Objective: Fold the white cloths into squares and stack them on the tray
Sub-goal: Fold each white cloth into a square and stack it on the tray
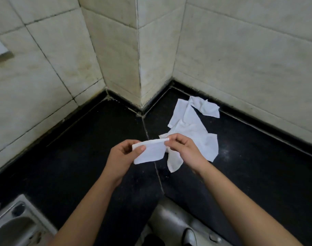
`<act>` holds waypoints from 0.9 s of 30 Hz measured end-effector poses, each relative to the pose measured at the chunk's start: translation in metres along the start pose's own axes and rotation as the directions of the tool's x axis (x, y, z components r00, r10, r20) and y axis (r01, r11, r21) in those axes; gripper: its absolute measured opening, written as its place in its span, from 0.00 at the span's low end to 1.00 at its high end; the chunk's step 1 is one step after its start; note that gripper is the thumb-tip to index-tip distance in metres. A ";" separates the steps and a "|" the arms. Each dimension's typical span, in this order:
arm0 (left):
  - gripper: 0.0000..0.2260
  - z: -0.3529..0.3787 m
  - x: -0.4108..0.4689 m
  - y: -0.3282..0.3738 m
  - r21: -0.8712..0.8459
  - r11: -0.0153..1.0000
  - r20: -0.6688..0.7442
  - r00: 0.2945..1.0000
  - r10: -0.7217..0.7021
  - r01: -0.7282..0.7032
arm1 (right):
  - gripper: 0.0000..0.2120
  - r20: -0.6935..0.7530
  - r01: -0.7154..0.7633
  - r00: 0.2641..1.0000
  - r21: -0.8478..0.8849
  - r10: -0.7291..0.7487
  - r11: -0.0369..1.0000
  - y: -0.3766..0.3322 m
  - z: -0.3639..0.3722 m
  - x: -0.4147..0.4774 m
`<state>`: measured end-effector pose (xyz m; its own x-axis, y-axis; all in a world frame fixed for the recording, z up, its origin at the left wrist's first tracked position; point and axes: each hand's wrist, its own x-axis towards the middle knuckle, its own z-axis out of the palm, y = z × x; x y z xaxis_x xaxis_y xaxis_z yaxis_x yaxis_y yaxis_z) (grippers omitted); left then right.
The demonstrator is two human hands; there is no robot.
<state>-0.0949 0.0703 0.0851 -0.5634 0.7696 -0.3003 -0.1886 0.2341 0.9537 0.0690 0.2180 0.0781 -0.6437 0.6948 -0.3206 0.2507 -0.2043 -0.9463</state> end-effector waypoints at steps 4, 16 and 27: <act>0.08 0.053 0.001 0.000 -0.118 0.992 0.108 0.993 -0.041 0.054 | 0.04 -0.202 0.047 0.979 0.134 -0.019 0.990 0.002 -0.032 -0.035; 0.10 0.240 -0.097 0.082 -0.221 0.967 0.352 0.914 0.200 -0.127 | 0.05 -0.653 0.434 0.715 0.138 -0.248 0.890 -0.046 -0.160 -0.218; 0.09 0.447 -0.358 0.049 -0.220 0.953 0.670 0.678 0.303 -0.208 | 0.07 -0.909 0.532 0.328 -0.048 -0.258 0.846 0.019 -0.286 -0.547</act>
<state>0.4572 0.0715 0.2457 0.0998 0.9906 0.0940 -0.2395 -0.0678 0.9685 0.6327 0.0318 0.2478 0.3812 0.9072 0.1780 -0.0951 0.2300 -0.9685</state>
